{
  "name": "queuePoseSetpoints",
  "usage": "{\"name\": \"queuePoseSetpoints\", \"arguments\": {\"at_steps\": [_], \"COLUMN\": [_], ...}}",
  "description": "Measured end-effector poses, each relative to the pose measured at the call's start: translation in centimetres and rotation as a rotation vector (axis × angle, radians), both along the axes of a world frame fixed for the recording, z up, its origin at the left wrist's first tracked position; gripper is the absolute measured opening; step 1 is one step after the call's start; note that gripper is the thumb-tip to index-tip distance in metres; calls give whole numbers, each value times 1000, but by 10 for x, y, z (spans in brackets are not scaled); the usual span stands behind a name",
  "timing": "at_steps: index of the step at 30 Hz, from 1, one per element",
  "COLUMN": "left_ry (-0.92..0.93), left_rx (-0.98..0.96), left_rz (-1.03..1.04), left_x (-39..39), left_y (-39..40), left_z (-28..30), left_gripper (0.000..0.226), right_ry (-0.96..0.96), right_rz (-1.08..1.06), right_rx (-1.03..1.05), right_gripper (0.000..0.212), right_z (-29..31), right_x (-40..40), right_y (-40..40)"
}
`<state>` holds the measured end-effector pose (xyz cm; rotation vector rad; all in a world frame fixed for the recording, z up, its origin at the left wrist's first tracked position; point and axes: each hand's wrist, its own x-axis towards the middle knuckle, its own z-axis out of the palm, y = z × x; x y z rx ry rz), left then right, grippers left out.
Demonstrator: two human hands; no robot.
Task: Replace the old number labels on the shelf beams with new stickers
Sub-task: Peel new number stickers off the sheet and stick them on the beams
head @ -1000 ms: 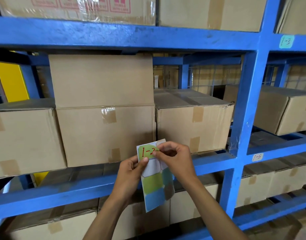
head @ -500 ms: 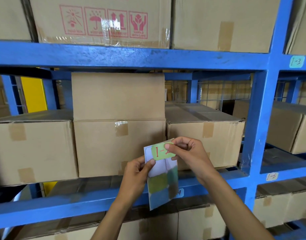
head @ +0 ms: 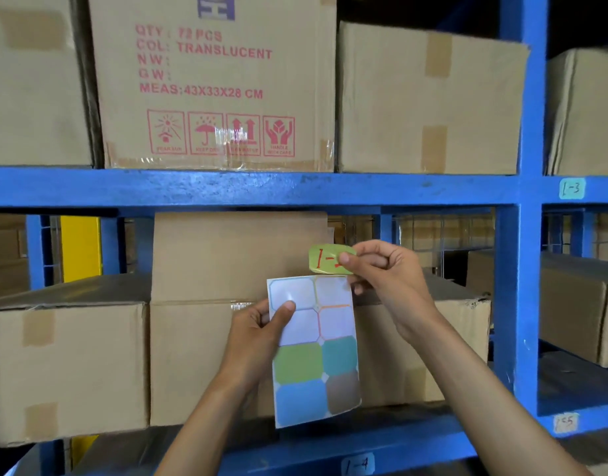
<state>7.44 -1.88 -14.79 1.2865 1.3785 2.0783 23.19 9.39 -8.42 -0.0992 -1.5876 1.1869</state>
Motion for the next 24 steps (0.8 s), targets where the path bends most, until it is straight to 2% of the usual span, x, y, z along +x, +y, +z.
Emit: {"name": "queuePoseSetpoints", "arguments": {"at_steps": [4,10,24], "left_ry": [44,11,15], "left_rx": [11,4,-28], "left_rz": [-8,-5,-13], "left_x": [-2,-10,-16], "left_y": [1,3,10], "left_z": [25,47,49], "left_gripper": [19,18,18], "right_ry": [40,74,68], "right_rz": [-144,-291,-463], "right_rx": [57,68,71], "right_gripper": [15,14,20], "right_z": [39,73,93], "right_x": [-9,-20,-43], "right_y": [11,38,59]}}
